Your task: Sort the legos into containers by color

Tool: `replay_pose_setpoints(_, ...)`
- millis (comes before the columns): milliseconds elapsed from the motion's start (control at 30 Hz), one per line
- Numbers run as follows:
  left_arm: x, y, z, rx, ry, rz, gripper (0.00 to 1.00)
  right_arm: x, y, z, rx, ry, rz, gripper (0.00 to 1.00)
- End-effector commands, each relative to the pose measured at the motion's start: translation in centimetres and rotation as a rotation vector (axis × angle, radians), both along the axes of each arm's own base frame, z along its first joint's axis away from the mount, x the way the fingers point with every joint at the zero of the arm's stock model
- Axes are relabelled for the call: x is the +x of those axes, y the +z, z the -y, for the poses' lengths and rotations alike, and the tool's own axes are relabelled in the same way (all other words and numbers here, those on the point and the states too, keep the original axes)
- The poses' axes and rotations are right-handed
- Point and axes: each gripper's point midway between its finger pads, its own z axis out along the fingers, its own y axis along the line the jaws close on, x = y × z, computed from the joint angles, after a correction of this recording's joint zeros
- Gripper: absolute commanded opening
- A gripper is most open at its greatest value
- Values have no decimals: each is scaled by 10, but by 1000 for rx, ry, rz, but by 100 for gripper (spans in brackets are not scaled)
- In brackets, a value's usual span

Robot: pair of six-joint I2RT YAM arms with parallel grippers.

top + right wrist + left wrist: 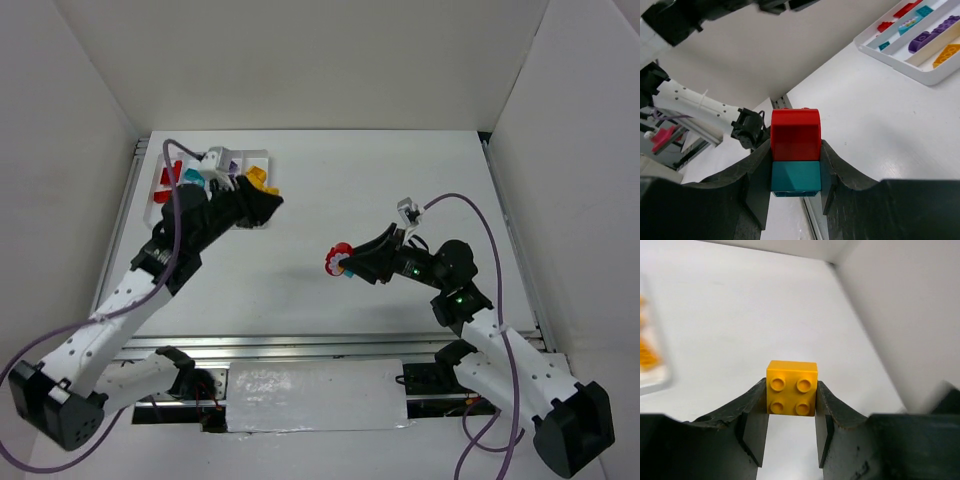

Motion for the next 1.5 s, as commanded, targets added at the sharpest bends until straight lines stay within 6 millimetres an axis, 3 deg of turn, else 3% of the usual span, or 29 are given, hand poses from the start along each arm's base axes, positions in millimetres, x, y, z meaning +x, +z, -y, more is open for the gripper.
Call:
replay_pose_setpoints(0,64,-46,-78,183,429,-178,7,7,8,11,-9,-97,17,0)
replay_pose_setpoints(67,96,-67,-85,225,470,-248,9,5,17,14,-6,-107,28,0)
replay_pose_setpoints(100,113,-62,-93,221,502,-244,9,4,14,15,-18,-109,13,0)
replay_pose_setpoints(133,129,-89,-95,266,511,-296,10,2,19,16,-16,-111,21,0)
replay_pose_setpoints(300,196,-141,-106,376,545,-393,10,-11,21,18,-26,-86,27,0)
replay_pose_setpoints(400,222,-166,-111,400,545,-443,13,-15,18,19,-37,-79,27,0)
replay_pose_setpoints(467,231,-173,-107,396,508,-464,16,-17,14,19,-38,-70,26,0)
replay_pose_setpoints(500,233,-186,-108,412,510,-489,19,-18,13,19,-40,-68,24,0)
replay_pose_setpoints(567,234,-194,-113,419,522,-511,26,-18,12,18,-44,-61,19,0)
replay_pose_setpoints(633,233,-204,-118,408,531,-535,41,-18,12,17,-43,-51,17,0)
replay_pose_setpoints(667,231,-211,-119,407,532,-549,54,-18,13,16,-42,-47,20,0)
replay_pose_setpoints(800,225,-221,-122,399,542,-578,75,-18,14,14,-37,-34,18,0)
replay_pose_setpoints(867,224,-222,-122,397,542,-585,79,-17,14,13,-38,-29,15,0)
replay_pose_setpoints(900,222,-222,-123,396,549,-590,91,-17,15,13,-37,-27,17,0)
replay_pose_setpoints(1033,217,-205,-123,380,559,-579,93,-15,14,13,-40,-41,12,0)
replay_pose_setpoints(1133,204,-172,-117,323,533,-534,93,-10,8,15,-54,-67,-18,0)
replay_pose_setpoints(1233,176,-134,-95,231,431,-451,94,-7,3,12,-63,-61,-46,0)
replay_pose_setpoints(1300,140,-109,-77,161,304,-382,95,-7,4,10,-60,-47,-49,0)
replay_pose_setpoints(1333,125,-83,-46,83,132,-289,96,-6,4,10,-58,-45,-54,0)
replay_pose_setpoints(1367,95,-73,-34,52,37,-234,97,-7,5,8,-59,-31,-56,0)
replay_pose_setpoints(1400,78,-61,-20,27,-58,-177,99,-6,7,7,-62,-25,-58,0)
replay_pose_setpoints(1433,44,-55,10,6,-233,-133,99,-9,9,5,-65,4,-61,0)
replay_pose_setpoints(1467,21,-37,20,15,-312,-58,100,-11,16,4,-62,25,-50,0)
